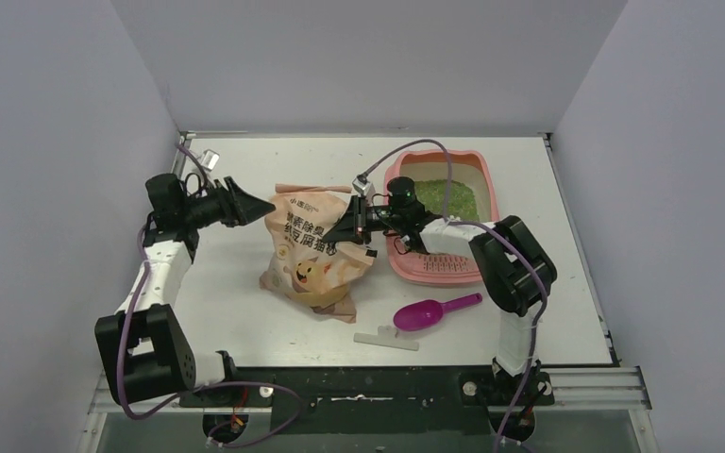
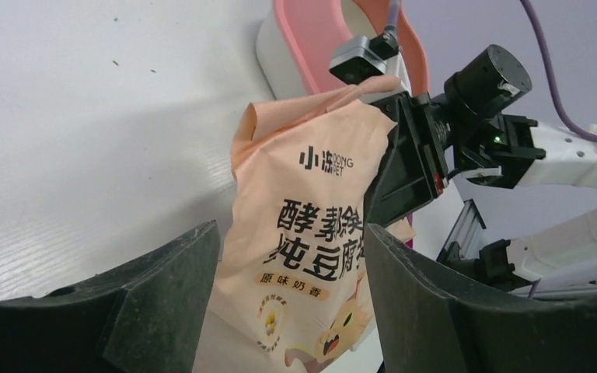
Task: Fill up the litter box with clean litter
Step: Close the cat litter bag at the center of the board.
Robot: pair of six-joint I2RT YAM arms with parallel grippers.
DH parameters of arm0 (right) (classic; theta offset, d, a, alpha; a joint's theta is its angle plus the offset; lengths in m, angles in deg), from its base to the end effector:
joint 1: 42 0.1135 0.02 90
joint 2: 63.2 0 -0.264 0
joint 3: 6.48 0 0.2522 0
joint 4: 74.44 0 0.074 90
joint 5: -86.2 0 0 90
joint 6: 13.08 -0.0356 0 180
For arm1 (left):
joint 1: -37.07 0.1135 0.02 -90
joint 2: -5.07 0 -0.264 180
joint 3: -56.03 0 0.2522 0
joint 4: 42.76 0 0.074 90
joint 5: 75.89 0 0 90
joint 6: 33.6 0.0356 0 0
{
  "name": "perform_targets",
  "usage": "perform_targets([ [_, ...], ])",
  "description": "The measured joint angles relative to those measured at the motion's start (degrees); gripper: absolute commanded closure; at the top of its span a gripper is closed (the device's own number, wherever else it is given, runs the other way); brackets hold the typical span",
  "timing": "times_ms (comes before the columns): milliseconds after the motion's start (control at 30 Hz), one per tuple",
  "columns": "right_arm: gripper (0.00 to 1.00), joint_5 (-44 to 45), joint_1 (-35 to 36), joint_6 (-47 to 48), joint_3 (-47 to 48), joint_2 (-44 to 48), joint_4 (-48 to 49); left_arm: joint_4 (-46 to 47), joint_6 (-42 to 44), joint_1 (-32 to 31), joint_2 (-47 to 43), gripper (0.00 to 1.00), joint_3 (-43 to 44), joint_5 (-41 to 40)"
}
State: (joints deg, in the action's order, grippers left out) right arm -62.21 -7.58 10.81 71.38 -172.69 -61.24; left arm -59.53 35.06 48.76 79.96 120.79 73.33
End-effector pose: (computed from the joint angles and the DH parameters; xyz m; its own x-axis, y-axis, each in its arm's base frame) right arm 0.3217 0.2572 0.2008 -0.9859 -0.0949 -0.1380 -0.1514 0.1534 0.9765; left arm 0.2820 0.0271 0.2823 -0.6480 -0.3242 -0.6892 0.4410 0.5780 -0.6866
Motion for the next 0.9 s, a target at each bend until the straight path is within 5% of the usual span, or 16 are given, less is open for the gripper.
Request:
perform_targets([
  [133,1.0,-1.88,-0.46,-7.39,-0.9,-1.64,6.38,13.33,-7.08,-0.44,3.06,0.31,-5.55,2.64],
  [333,0.98,-2.49,-0.52,-1.9,1.33,-1.11,-0.92,22.16,-9.75,-2.95,8.81,0.31,-8.7,2.54],
  [433,0.97,-1.9,-0.57,2.4,2.64,0.04,-6.34,30.67,-12.55,-4.28,11.17,0.47,-10.14,3.04],
  [633,0.96,-1.53,-1.01,6.08,4.15,0.31,-11.26,61.11,-29.77,-5.2,21.97,0.97,-11.39,8.7],
  [900,0.94,-2.14,-2.21,15.28,7.96,1.09,-24.13,75.8,-42.56,-5.25,25.99,1.0,-10.86,14.49],
])
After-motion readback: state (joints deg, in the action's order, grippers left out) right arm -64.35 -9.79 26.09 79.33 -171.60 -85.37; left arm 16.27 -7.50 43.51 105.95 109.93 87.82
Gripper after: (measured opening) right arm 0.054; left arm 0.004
